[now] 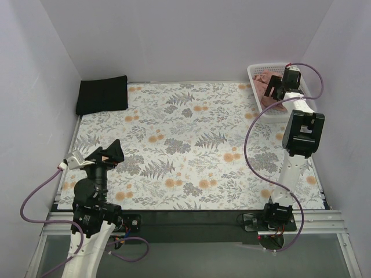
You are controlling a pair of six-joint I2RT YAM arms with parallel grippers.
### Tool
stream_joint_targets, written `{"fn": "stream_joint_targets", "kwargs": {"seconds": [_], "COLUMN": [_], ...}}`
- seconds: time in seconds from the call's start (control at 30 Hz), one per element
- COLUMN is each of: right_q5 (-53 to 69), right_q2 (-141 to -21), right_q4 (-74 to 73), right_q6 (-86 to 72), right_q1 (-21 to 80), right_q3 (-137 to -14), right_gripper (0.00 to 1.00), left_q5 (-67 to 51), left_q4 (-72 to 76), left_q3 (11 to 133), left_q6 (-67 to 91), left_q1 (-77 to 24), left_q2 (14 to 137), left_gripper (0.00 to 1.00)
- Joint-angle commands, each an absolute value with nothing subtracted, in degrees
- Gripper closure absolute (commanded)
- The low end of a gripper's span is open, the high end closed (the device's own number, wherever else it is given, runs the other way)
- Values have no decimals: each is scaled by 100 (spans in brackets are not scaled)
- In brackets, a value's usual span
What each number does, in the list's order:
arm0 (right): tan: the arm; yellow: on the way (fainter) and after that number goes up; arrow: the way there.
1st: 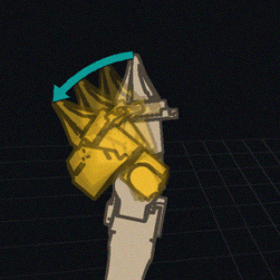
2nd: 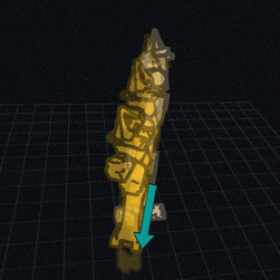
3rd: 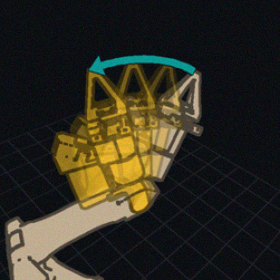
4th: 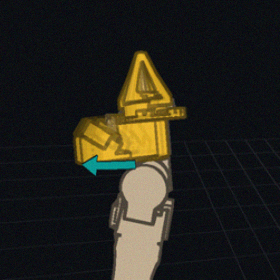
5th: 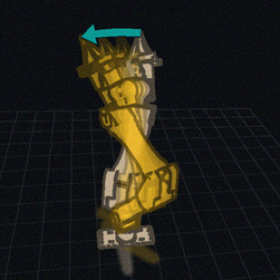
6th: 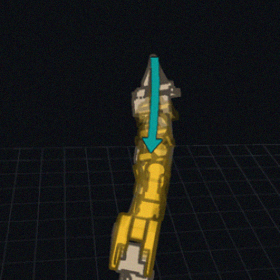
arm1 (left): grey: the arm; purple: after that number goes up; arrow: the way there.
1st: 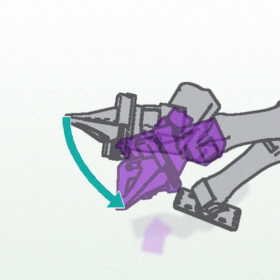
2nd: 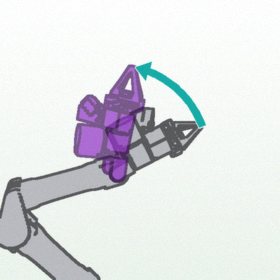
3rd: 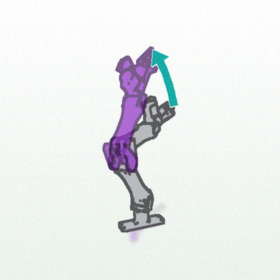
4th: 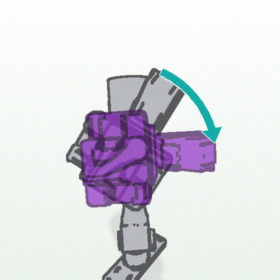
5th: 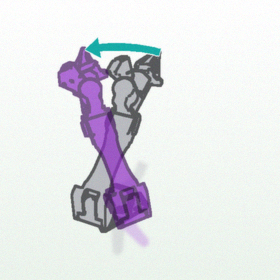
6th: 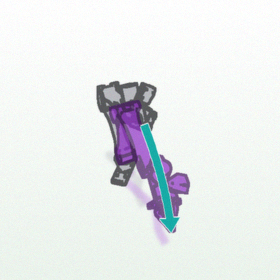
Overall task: Fold and stack the t-shirts
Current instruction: Grab the tshirt from the pile
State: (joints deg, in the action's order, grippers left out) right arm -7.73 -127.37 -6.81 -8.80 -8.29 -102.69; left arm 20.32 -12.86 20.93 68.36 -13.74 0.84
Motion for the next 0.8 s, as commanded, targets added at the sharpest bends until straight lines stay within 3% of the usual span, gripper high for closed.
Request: {"fn": "stream_joint_targets", "kwargs": {"seconds": [0.0, 0.07, 0.17, 0.2, 0.27, 0.3, 0.33, 0.6, 0.77], "right_q5": [-238, -98, 156, 219, 264, 246, 203, -782, -309], "right_q2": [-13077, -13271, -13298, -13263, -13009, -12886, -12598, -10874, -9950], "right_q4": [-624, -633, -633, -624, -624, -615, -589, -378, -343], "right_q6": [-1020, -967, -792, -704, -633, -581, -415, 816, 1678], "right_q1": [-914, -940, -941, -940, -923, -905, -827, 252, 1448], "right_q3": [-10722, -10784, -10863, -10889, -10872, -10811, -10793, -10740, -11100], "right_gripper": [10, 13, 32, 52, 75, 94, 99, 99, 99], "left_q5": [1951, 1925, 1872, 1855, 1828, 1828, 1819, 1810, 1828], "left_q4": [-1354, -1362, -1362, -1371, -1362, -1371, -1371, -1397, -1494], "left_q3": [2171, 2188, 2206, 2223, 2224, 2224, 2224, 2206, 2224], "left_q6": [6750, 6715, 6680, 6671, 6653, 6662, 6662, 6662, 6706], "left_q1": [-1397, -1389, -1397, -1397, -1397, -1397, -1389, -1389, -1406], "left_q2": [421, 518, 676, 712, 765, 756, 738, 501, 325], "left_gripper": [3, 3, 3, 3, 3, 3, 3, 3, 3]}}
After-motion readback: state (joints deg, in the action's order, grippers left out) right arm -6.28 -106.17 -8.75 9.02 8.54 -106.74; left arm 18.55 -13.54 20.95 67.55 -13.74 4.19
